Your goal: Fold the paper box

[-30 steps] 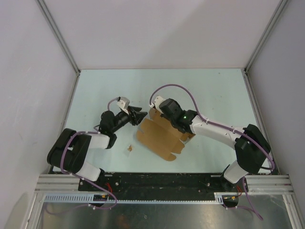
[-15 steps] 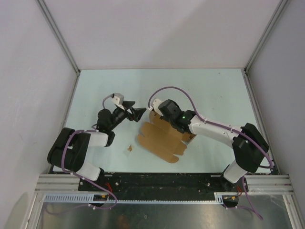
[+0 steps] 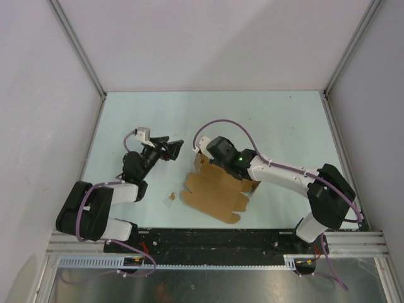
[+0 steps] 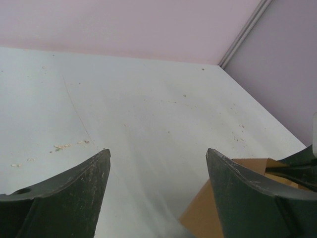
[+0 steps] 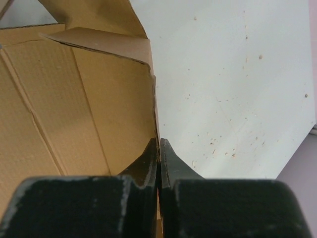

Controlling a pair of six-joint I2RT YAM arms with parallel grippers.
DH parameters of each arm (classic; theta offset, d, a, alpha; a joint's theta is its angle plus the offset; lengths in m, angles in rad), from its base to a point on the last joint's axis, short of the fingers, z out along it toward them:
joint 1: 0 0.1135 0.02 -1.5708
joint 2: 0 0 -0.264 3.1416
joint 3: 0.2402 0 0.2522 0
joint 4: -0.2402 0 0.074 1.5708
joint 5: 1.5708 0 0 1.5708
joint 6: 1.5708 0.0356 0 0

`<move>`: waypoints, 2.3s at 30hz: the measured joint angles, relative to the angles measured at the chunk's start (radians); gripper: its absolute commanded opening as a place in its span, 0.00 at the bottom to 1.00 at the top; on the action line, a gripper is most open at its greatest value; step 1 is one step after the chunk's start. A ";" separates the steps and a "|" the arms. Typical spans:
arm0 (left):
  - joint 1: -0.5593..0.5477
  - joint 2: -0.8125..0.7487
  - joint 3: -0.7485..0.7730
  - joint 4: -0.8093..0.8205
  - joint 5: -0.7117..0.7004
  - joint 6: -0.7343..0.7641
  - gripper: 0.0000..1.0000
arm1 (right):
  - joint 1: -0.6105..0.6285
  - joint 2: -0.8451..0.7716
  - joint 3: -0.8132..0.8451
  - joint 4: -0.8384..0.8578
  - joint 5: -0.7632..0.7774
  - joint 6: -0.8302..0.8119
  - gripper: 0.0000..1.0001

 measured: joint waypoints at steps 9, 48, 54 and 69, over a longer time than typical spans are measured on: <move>-0.012 -0.043 -0.045 0.007 0.102 0.047 0.76 | 0.049 0.020 -0.001 -0.027 0.043 -0.043 0.00; -0.092 0.394 -0.032 0.135 0.408 0.016 0.74 | 0.085 0.037 -0.045 0.005 0.121 -0.051 0.00; -0.092 0.397 -0.025 0.135 0.451 -0.003 0.73 | 0.088 0.038 -0.045 0.005 0.137 -0.042 0.00; -0.104 0.396 -0.025 0.135 0.507 -0.046 0.63 | 0.126 0.060 -0.047 0.013 0.221 -0.005 0.00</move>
